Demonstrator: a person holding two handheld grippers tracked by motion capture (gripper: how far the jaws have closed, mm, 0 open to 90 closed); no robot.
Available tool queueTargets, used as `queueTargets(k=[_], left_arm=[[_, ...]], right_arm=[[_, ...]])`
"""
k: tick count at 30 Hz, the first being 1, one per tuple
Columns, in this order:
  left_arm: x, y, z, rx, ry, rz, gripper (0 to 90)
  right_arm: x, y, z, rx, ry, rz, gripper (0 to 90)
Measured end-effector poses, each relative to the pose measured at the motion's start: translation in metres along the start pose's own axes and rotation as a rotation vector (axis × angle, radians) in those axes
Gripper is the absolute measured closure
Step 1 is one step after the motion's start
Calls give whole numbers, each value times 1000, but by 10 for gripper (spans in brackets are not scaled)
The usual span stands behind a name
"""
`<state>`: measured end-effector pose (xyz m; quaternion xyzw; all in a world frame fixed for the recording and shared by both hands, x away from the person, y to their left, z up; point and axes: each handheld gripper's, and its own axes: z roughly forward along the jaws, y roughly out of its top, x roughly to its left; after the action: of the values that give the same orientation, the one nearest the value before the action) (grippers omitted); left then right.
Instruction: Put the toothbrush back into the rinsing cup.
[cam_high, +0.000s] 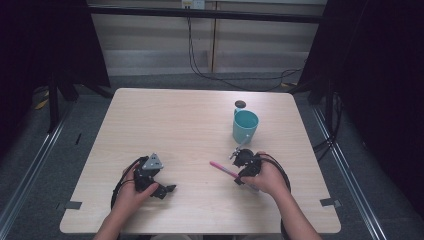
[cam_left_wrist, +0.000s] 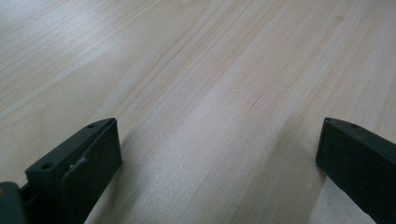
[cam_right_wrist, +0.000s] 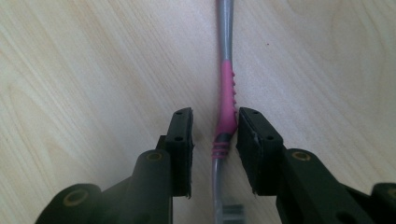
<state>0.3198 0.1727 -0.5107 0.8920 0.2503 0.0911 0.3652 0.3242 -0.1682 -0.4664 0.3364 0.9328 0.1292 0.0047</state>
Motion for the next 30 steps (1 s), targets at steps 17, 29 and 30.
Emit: queueTargets(k=[17,29,30], left_arm=[[0,0,0,1,-2,-1,0],[0,0,0,-1,-3,-2,0],[0,0,0,-2,-1,-2,0]], right_arm=[[3,15,5,102,-22,-67,810],[1,10,-9,54,-18,-90,810],[1,10,-12,52,-21,-96,810]])
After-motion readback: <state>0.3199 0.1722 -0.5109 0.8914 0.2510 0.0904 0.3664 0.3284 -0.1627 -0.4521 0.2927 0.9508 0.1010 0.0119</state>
